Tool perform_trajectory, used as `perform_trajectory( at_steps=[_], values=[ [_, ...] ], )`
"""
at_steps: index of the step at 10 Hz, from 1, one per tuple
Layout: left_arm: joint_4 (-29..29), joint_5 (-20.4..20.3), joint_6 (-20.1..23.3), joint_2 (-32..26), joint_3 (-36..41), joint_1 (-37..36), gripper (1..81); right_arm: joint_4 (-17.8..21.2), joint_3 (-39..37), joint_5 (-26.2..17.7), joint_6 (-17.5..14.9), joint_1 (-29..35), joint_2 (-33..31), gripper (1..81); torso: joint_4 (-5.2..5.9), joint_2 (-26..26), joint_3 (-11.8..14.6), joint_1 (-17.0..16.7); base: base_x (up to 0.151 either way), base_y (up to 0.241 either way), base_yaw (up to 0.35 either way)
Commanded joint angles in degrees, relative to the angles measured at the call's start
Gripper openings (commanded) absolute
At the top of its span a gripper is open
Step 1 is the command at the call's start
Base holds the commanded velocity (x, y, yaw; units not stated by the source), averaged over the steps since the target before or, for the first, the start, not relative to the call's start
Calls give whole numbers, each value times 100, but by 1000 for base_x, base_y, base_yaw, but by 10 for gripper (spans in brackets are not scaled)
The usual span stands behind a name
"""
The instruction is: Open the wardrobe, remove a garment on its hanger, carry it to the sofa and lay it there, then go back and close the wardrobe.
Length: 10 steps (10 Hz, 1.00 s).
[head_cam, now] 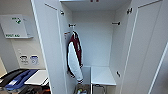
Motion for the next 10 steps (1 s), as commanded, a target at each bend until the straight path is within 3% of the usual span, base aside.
perform_trajectory(
  at_steps=[1,10],
  values=[
    [-210,287,-51,83,132,-897,811,36,-18,-156,-3,759,-120,811,0,0,0,0,0,0,0],
    [-193,586,-43,1752,-115,-1197,811,-26,387,-139,14,830,715,811,0,7,-6,4,0,0,0]
  ],
)
